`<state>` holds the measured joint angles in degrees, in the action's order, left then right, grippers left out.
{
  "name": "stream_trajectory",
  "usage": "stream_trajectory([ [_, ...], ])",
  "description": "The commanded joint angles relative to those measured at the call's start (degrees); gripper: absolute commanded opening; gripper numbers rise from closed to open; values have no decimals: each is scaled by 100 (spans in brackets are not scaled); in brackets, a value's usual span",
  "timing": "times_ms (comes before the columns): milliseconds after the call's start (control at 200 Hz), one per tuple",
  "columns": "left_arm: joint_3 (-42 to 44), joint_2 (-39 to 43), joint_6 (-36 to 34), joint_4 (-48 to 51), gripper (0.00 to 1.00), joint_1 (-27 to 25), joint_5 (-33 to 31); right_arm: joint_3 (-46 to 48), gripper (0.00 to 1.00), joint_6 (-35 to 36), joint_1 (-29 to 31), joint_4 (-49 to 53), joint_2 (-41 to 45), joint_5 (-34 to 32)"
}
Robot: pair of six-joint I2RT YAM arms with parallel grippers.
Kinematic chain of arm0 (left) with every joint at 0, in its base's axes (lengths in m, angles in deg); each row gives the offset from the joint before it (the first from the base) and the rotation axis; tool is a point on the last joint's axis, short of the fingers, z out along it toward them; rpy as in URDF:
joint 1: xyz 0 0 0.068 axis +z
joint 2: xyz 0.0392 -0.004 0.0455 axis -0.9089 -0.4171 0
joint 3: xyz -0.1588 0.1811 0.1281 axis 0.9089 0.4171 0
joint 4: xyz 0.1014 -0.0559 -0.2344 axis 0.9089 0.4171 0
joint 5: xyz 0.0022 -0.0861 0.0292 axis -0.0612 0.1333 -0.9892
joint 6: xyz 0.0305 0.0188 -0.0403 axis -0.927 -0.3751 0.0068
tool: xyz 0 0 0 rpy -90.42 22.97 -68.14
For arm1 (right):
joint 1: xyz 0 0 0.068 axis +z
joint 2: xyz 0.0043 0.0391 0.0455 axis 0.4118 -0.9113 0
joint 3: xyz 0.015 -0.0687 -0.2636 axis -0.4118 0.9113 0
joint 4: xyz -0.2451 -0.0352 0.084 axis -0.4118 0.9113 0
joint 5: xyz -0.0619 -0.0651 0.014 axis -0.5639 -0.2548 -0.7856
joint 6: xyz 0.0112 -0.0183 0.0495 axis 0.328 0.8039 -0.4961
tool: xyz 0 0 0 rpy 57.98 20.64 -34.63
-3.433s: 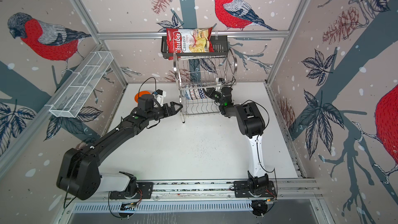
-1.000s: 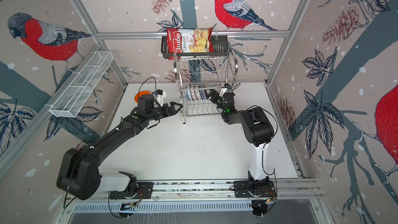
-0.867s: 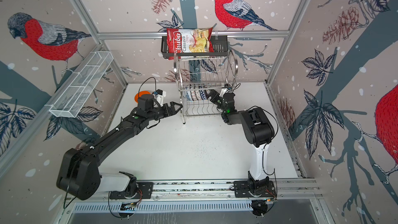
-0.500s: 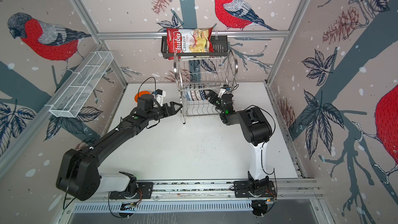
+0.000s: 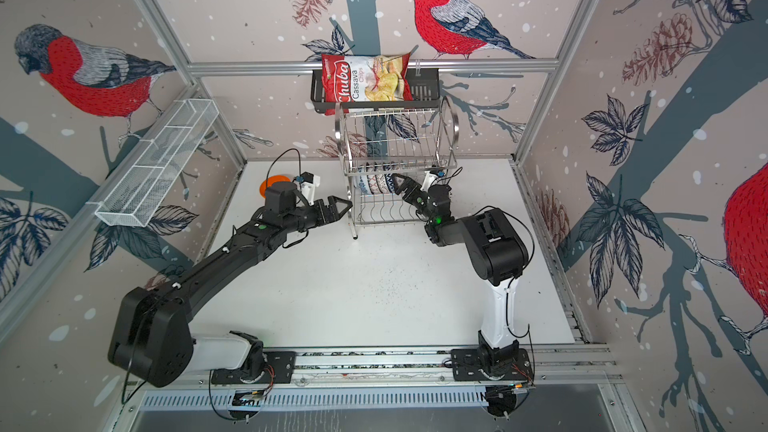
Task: Load the bowls into the dish rack
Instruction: 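Withdraw the right gripper from the rack while the left gripper draws back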
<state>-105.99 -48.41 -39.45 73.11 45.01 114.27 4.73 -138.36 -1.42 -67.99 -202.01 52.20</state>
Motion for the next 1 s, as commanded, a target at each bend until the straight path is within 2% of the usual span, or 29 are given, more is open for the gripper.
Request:
stream_trajectory([
  [0, -25, 45, -33, -103, 98, 17, 20, 92, 100, 56, 14, -248, 119, -37],
  [585, -34, 63, -58, -83, 98, 13, -11, 803, 99, 158, 144, -318, 791, -290],
  [995, -77, -24, -138, 22, 98, 30, -143, 1276, 99, 551, 268, 399, 1708, -507],
])
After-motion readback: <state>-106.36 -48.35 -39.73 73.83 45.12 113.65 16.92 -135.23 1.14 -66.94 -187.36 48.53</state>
